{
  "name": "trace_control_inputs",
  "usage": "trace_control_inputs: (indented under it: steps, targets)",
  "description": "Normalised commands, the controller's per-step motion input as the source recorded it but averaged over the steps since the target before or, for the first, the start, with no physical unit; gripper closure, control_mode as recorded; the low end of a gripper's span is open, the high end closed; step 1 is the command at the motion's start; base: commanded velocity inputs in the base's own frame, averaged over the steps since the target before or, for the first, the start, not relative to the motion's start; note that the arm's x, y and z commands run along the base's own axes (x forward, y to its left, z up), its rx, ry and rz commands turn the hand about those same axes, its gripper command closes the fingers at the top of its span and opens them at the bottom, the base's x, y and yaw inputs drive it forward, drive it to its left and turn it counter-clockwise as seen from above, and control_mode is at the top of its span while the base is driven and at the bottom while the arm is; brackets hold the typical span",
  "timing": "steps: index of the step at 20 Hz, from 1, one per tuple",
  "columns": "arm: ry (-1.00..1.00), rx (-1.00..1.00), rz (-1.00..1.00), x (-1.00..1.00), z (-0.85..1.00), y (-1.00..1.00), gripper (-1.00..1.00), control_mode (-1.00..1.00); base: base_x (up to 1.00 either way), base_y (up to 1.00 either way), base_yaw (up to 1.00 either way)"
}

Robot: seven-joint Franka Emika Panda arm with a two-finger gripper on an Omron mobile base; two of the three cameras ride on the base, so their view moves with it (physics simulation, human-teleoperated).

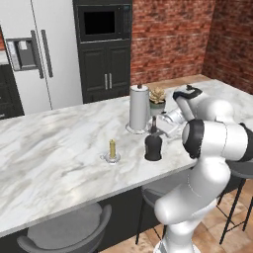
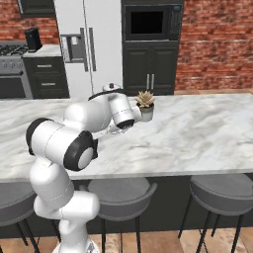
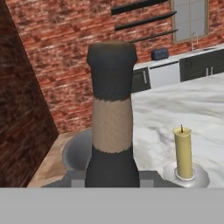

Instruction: Get the candle and the liquor from the cabinet and move them to the dining counter.

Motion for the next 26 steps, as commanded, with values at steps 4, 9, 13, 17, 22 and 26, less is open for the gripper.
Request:
trace_control_inputs:
  steps: [4,9,13,17,22,26]
  targets:
    - [-0.03,0.00,0.00,0.25,-0.18,0.10,1.00,-1.00,0.00,0.00,0.00]
    - [-0.05,0.00,0.00,0.28,-0.18,0.12,1.00,-1.00,0.00,0.00,0.00]
    - [-0.09,0.00,0.00,0.29,-0.17,0.11,1.00,-1.00,0.00,0.00,0.00]
    - [-0.09,0.00,0.00,0.23,-0.16,0.16,1.00,-1.00,0.00,0.00,0.00]
    - [-0.09,0.00,0.00,0.11,-0.20,0.16,1.00,-1.00,0.00,0.00,0.00]
    - [-0.10,0.00,0.00,0.08,-0.20,0.16,1.00,-1.00,0.00,0.00,0.00]
